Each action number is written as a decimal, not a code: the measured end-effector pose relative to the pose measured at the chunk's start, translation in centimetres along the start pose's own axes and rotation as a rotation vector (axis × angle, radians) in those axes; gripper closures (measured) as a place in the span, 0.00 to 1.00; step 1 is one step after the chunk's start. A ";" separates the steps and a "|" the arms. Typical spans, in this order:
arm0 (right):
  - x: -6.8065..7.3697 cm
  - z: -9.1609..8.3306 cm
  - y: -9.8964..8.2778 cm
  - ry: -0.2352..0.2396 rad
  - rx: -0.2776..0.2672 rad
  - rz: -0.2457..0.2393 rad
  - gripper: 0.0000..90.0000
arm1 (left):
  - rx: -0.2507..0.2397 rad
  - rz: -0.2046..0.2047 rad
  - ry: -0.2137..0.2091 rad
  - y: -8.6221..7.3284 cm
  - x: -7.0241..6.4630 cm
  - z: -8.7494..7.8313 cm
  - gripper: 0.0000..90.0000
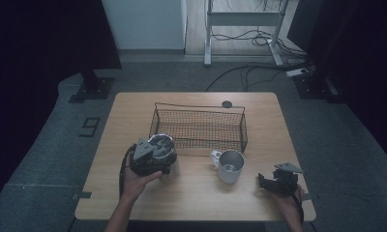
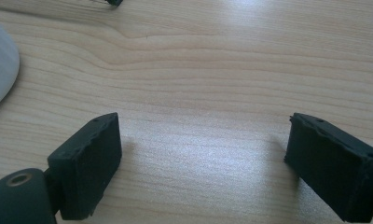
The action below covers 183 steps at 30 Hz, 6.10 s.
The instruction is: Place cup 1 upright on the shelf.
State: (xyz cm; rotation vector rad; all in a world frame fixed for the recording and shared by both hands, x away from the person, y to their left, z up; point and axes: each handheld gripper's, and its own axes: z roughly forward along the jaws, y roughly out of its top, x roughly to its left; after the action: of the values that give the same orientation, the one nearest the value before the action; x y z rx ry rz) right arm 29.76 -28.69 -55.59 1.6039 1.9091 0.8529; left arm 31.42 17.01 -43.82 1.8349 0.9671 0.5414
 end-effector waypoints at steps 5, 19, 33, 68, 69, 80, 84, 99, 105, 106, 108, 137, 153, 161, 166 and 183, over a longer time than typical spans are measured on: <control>0.0 0.0 0.0 0.000 0.000 0.000 0.11 | 0.007 0.004 0.018 1.1 -0.1 -0.3 0.04; 0.0 0.0 0.0 0.000 -0.001 -0.002 0.12 | 0.003 -0.003 0.000 3.3 -0.5 -0.6 0.04; 0.0 0.0 0.0 0.001 -0.003 -0.006 0.13 | -0.016 -0.009 0.005 4.8 0.0 -0.8 0.04; 0.0 -0.1 0.0 0.004 -0.003 -0.011 0.14 | -0.022 0.027 0.005 7.1 0.9 0.2 0.04; 0.0 -0.1 0.0 0.004 -0.003 -0.011 0.14 | -0.022 0.027 0.005 7.1 0.9 0.2 0.04; 0.0 -0.1 0.0 0.003 -0.004 -0.011 0.14 | -0.019 0.024 0.015 7.7 1.3 1.0 0.04; 0.0 -0.1 0.0 0.003 -0.005 -0.012 0.14 | -0.016 0.017 0.021 7.9 1.7 1.5 0.04; 0.0 0.0 0.0 0.002 -0.008 -0.010 0.14 | -0.009 0.002 0.027 8.7 2.5 2.6 0.04; 0.0 0.0 0.0 0.003 -0.008 -0.010 0.14 | -0.017 -0.023 0.006 9.2 2.7 2.8 0.04; 0.0 0.0 0.0 0.003 -0.008 -0.009 0.14 | -0.018 -0.019 0.008 9.3 2.6 2.9 0.04; 0.0 0.0 0.0 0.003 -0.008 -0.010 0.15 | -0.017 -0.011 0.013 9.6 2.5 3.0 0.04; 0.0 0.0 0.0 0.003 -0.008 -0.009 0.15 | -0.008 -0.006 0.027 11.5 2.7 4.7 0.04; 0.0 0.0 0.0 0.003 -0.009 -0.010 0.15 | -0.002 0.005 0.029 12.5 2.6 5.7 0.04; 0.0 0.0 0.0 0.003 -0.009 -0.010 0.15 | 0.004 -0.003 0.024 12.8 2.7 6.1 0.04; 0.0 0.0 0.0 0.003 -0.009 -0.010 0.15 | 0.008 -0.010 0.036 13.0 3.1 6.4 0.04; 0.0 0.0 0.0 0.003 -0.008 -0.009 0.15 | 0.032 -0.016 0.045 13.3 4.0 8.5 0.04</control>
State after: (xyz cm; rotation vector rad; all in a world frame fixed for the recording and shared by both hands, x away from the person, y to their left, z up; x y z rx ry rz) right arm 29.71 -28.72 -55.59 1.5886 1.9117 0.8582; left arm 44.94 12.63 -35.87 1.8486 1.0256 0.5627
